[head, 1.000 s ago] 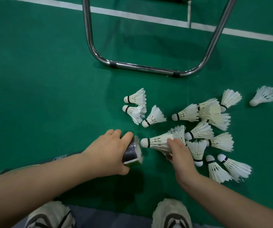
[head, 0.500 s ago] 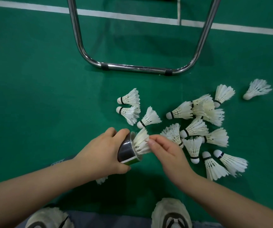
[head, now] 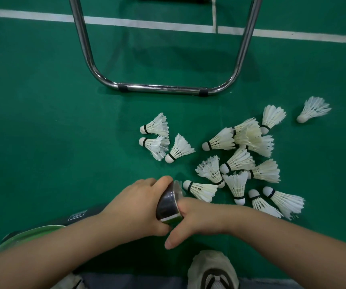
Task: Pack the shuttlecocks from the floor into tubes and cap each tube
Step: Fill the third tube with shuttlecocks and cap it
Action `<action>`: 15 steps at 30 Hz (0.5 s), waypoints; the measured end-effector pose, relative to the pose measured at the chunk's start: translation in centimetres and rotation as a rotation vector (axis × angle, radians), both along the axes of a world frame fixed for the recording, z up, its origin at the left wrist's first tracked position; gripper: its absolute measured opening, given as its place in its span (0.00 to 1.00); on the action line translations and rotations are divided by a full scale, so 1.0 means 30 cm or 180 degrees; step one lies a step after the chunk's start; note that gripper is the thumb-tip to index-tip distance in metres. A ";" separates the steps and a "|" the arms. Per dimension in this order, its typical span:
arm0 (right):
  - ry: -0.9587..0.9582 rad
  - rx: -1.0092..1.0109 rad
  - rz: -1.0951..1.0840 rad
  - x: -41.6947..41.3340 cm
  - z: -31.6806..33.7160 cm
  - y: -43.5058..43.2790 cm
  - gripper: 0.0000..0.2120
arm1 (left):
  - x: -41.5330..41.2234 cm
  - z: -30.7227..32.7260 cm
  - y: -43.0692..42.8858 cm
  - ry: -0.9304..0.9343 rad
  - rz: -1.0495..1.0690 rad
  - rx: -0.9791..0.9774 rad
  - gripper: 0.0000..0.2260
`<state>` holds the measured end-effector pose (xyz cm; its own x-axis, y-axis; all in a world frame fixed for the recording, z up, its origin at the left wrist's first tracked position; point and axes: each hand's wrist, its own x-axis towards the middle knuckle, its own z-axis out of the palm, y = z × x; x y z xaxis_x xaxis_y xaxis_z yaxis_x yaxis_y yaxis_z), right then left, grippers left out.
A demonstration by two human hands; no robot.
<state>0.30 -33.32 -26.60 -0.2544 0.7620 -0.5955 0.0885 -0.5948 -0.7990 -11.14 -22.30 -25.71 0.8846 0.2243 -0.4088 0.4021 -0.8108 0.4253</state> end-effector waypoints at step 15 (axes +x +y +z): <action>-0.1575 0.0838 -0.2547 0.066 -0.061 -0.115 0.03 | 0.057 -0.025 0.010 -0.0206 0.0392 0.0298 0.38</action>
<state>2.28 -36.78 -28.42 0.6289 0.7246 -0.2819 0.0973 -0.4330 -0.8961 -9.45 -22.01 -26.46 0.8720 0.3671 -0.3239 0.4750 -0.7945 0.3784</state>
